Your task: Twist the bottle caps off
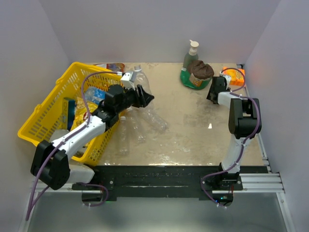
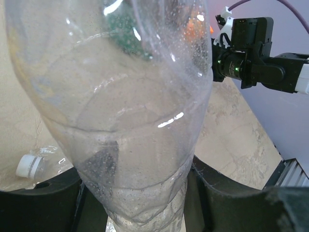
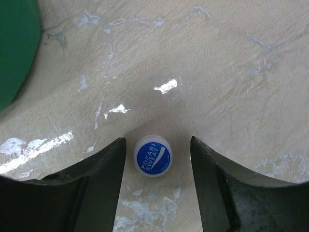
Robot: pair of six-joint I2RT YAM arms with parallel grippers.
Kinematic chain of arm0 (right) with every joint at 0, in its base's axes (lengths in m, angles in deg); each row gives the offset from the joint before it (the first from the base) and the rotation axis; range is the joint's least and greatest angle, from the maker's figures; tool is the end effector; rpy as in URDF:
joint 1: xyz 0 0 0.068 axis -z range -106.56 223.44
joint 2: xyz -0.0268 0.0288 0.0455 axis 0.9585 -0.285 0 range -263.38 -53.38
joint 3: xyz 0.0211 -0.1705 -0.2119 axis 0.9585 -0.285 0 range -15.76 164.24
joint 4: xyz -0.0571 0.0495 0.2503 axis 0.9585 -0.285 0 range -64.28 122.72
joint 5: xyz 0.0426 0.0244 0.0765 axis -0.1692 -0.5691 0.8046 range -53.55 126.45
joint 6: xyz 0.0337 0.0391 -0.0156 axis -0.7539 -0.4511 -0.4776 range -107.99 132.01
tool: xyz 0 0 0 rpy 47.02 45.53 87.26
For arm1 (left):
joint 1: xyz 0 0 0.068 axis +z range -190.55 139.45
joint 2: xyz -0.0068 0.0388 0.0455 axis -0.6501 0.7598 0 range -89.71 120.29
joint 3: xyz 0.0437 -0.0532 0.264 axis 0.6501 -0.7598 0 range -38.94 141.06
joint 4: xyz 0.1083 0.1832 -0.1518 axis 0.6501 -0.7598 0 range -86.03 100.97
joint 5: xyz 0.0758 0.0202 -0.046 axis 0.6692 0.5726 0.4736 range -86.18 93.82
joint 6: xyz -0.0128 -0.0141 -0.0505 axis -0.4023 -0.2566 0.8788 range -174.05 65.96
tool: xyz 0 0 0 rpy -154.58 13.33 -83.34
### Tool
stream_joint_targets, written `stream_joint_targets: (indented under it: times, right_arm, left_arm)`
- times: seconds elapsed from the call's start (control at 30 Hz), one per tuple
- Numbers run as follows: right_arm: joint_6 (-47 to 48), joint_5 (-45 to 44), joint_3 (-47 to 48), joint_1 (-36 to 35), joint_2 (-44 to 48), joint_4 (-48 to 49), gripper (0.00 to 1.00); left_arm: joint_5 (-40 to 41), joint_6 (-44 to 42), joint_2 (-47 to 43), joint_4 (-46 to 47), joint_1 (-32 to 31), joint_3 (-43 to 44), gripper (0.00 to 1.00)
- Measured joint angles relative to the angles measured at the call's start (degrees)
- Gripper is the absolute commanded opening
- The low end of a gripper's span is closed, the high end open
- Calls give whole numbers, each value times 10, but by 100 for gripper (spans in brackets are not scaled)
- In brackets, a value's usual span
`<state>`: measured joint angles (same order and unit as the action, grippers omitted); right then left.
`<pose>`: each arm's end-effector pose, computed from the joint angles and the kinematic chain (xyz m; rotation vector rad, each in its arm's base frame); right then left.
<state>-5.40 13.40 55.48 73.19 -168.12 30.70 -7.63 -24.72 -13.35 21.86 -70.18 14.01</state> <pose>0.4242 -0.0121 0.1519 0.5327 2.2454 -0.3191 0.2683 -0.1608 0.3041 0.1555 1.8734 -0.9033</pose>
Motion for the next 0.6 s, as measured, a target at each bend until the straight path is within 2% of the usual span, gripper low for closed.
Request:
stream_joint_targets:
  times: [0.23, 0.27, 0.33, 0.47, 0.6]
  right_arm:
    - [5, 4, -1, 0, 6, -5, 66]
    - [5, 6, -3, 0, 10, -10, 71]
    - [4, 11, -8, 0, 28, -19, 71]
    - [4, 30, -23, 0, 108, -40, 69]
    - [5, 124, -40, 1, 253, -48, 70]
  left_arm:
    - [-4, 0, -38, 2, 0, -18, 34]
    - [-5, -1, -42, 2, 0, -20, 34]
    - [-14, -5, -47, 2, 0, -26, 34]
    - [-60, -18, -52, 2, -2, -40, 35]
    - [-125, -36, -51, 4, -29, -58, 35]
